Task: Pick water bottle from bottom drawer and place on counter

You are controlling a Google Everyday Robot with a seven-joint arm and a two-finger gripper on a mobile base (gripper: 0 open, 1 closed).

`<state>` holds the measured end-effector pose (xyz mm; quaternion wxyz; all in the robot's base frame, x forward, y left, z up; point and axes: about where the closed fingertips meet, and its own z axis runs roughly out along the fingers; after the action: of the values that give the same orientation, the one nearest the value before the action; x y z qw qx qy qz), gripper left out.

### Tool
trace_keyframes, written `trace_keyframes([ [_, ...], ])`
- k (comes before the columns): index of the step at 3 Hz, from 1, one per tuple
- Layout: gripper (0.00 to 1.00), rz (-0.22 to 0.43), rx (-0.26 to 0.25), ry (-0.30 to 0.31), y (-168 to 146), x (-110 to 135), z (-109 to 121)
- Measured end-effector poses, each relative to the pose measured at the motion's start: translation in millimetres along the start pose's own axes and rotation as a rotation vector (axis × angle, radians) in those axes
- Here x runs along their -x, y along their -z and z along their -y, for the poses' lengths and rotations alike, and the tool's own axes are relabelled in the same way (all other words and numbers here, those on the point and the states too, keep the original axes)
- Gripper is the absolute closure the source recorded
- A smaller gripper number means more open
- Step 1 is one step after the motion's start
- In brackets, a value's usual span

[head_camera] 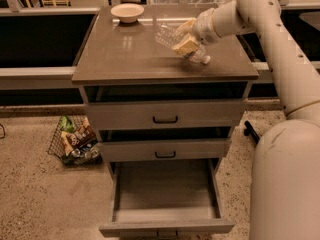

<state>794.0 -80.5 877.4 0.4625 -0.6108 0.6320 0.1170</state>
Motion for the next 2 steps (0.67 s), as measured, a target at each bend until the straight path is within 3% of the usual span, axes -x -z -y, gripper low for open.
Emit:
trace_keyframes([
  [1,1.00,-0.058,0.024,-0.029,-7.8,-13.9,-2.5],
  [2,0.82,-0.081,0.040,-0.053,-12.4,-23.3,-3.8],
])
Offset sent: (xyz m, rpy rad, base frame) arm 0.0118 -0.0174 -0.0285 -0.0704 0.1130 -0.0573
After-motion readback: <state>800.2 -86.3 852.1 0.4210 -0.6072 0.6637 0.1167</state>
